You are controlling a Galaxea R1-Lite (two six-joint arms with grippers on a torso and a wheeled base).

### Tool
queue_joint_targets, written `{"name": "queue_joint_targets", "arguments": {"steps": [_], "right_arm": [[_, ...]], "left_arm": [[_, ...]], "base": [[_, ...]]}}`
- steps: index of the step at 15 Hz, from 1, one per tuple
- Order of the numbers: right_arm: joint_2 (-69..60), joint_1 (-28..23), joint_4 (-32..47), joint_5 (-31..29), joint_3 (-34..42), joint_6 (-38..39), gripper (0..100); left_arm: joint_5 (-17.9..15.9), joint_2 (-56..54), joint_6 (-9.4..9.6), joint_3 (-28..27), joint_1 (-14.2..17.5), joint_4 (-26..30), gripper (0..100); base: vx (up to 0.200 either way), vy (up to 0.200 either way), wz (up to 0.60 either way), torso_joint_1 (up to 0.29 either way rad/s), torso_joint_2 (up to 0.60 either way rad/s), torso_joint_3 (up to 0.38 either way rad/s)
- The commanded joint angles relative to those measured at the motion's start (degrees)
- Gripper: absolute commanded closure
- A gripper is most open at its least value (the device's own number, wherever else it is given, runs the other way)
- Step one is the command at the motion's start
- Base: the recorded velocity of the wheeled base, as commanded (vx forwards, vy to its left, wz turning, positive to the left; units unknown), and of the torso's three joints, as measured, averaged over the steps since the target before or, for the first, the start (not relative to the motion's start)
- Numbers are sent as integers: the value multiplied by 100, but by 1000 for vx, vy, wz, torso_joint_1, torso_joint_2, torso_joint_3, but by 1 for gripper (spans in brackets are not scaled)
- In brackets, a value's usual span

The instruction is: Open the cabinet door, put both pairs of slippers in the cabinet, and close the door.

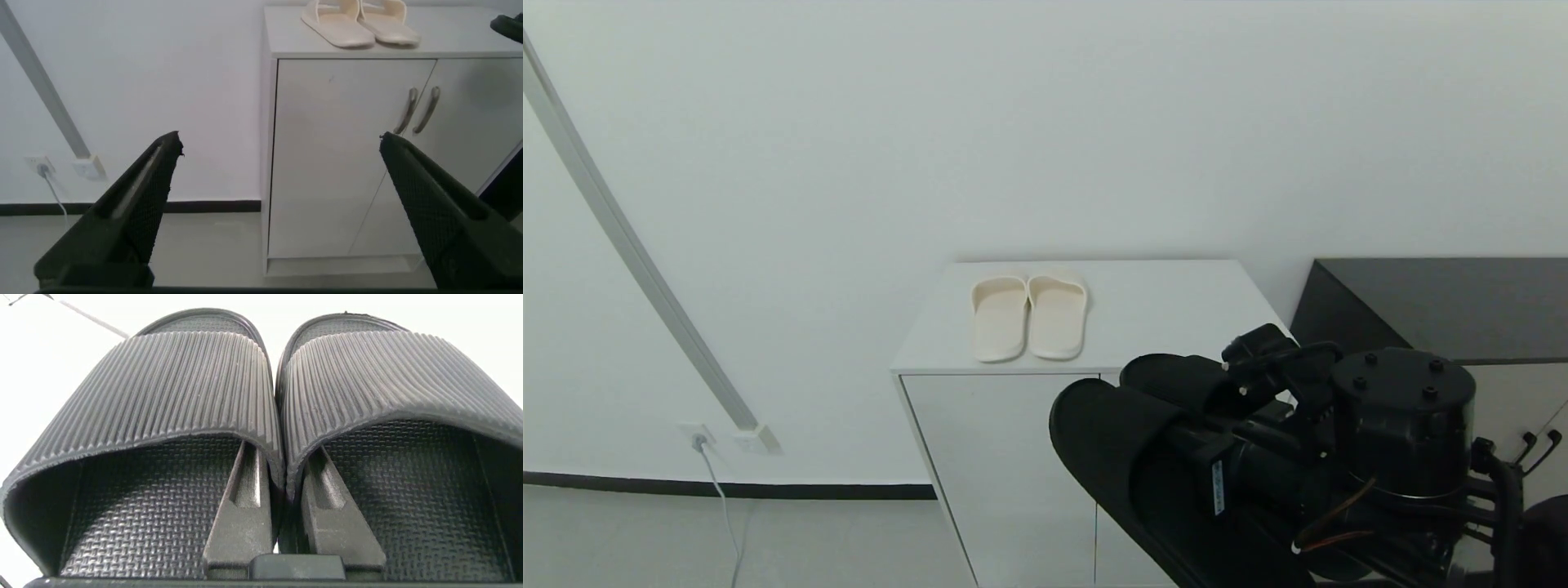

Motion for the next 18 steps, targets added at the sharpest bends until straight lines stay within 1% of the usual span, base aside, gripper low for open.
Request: {"name": "queue_joint_targets", "arguments": {"steps": [1, 5, 18], "right_arm": [[14, 4, -7, -1, 13, -1, 100], [32, 13, 2, -1, 13, -1, 100], [32, 13, 2, -1, 39, -1, 100]], "left_arm": [[0, 9, 2, -4, 4, 0, 0], [0, 0, -7, -4, 4, 0, 0], [8, 0, -7, -4, 4, 0, 0]], "base": [[0, 0, 0, -154, 378, 207], [0, 0, 0, -185, 419, 239], [0, 0, 0, -206, 528, 316]]}}
